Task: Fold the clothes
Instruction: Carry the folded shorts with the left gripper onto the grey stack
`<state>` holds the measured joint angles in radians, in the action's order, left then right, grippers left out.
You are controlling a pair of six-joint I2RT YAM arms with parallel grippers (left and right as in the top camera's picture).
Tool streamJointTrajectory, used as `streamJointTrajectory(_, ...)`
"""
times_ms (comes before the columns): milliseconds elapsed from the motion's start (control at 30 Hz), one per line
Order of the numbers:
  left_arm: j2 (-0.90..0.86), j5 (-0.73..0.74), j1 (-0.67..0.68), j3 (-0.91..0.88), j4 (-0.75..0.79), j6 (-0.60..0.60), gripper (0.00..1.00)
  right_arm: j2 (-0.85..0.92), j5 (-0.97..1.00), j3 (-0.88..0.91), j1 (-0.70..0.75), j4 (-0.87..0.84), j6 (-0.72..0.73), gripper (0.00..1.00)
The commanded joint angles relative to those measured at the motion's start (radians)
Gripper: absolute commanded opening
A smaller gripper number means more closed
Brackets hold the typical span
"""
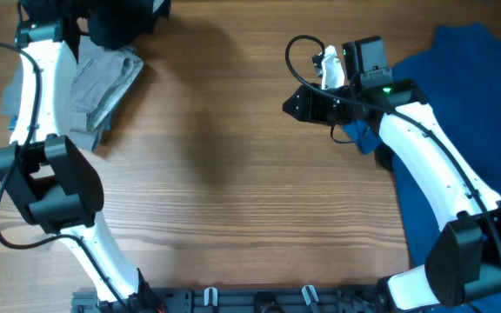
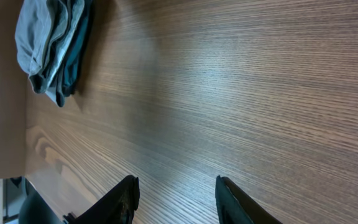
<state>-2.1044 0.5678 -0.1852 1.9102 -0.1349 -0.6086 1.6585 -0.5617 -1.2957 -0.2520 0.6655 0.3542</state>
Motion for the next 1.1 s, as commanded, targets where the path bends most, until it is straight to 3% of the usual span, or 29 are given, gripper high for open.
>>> streamJointTrajectory(0, -0.02, -0.014, -0.004, 0.016, 0.02, -0.033, 0.04, -0.007, -0.022, 0.0, -0.004, 0.002, -0.04, 0.44)
streamJointTrajectory(133, -0.032, 0.071, 0.073, 0.016, 0.182, -0.052, 0.04, -0.007, -0.012, 0.0, -0.004, 0.006, -0.04, 0.44)
streamJointTrajectory(233, -0.039, 0.04, 0.098, 0.016, 0.148, -0.05, 0.04, -0.007, -0.012, 0.0, -0.004, 0.012, -0.04, 0.44)
streamJointTrajectory(400, -0.052, -0.039, 0.035, 0.016, -0.061, 0.078, 0.04, -0.007, -0.012, 0.0, -0.004, 0.013, -0.04, 0.44)
streamJointTrajectory(767, 0.024, 0.018, -0.213, 0.016, -0.457, 0.267, 0.04, -0.007, -0.003, 0.0, -0.003, 0.056, -0.066, 0.44)
streamJointTrajectory(867, 0.081, -0.047, -0.24, 0.016, -0.528, 0.322, 0.04, -0.007, 0.005, 0.0, -0.003, 0.058, -0.066, 0.44)
streamJointTrajectory(1000, 0.09, -0.252, -0.271, 0.016, -0.678, 0.404, 0.04, -0.007, 0.023, 0.0, -0.003, 0.061, -0.066, 0.44)
streamJointTrajectory(1067, 0.091, -0.256, -0.287, 0.016, -0.733, 0.423, 0.04, -0.007, 0.05, 0.0, -0.003, 0.061, -0.067, 0.44)
